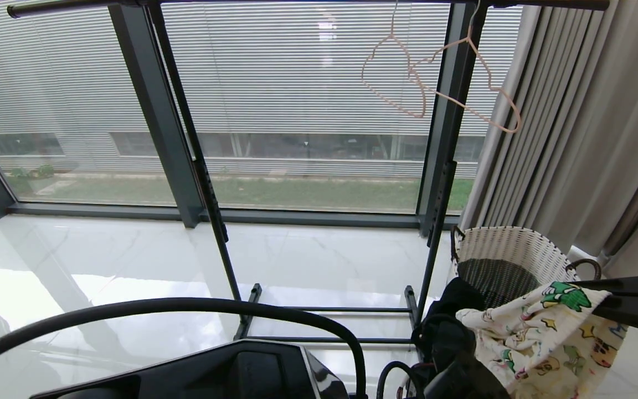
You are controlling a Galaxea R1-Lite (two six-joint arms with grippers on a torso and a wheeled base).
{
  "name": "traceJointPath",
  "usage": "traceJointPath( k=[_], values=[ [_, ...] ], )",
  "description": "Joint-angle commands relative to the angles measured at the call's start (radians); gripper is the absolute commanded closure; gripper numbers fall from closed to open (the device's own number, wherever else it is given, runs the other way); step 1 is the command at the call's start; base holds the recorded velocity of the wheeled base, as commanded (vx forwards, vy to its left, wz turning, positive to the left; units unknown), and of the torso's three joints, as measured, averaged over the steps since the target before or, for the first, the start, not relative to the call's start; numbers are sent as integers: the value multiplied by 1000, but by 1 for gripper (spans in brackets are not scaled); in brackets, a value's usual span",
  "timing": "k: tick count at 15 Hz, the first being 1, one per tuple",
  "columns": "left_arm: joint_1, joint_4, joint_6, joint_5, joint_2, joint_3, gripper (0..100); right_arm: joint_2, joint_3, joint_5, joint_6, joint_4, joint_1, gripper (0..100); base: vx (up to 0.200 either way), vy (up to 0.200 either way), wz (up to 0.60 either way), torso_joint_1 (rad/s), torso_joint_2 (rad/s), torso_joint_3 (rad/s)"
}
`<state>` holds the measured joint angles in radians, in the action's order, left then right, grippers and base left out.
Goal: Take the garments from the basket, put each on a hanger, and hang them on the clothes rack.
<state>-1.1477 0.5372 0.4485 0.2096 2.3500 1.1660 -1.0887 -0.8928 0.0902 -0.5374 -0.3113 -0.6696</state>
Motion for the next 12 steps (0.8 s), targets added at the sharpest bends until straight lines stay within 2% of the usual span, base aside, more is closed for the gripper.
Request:
traceJointPath(
  k=[1, 2, 5, 8, 10, 12],
  values=[
    [-1, 1, -22, 5, 17, -32, 0, 1, 2, -1, 17, 1, -1, 100, 0, 0, 0, 0, 0, 0],
    [-1, 1, -33, 17, 15, -38, 100, 1, 2, -4, 36, 1, -1, 100, 0, 0, 0, 0, 0, 0],
    [-4, 1, -33, 77, -1, -68, 100, 1, 9, -7, 82, 1, 16, 100, 0, 0, 0, 0, 0, 0],
    [-15, 6, -33, 146, -127, -212, 100, 0, 29, -6, 111, 1, 47, 100, 0, 0, 0, 0, 0, 0],
    [-14, 7, -33, 145, -354, -358, 100, -2, 46, -3, 129, 1, 59, 100, 0, 0, 0, 0, 0, 0],
    [5, 4, -39, 145, -529, -428, 100, -3, 48, 0, 131, 1, 58, 100, 0, 0, 0, 0, 0, 0]
  ],
)
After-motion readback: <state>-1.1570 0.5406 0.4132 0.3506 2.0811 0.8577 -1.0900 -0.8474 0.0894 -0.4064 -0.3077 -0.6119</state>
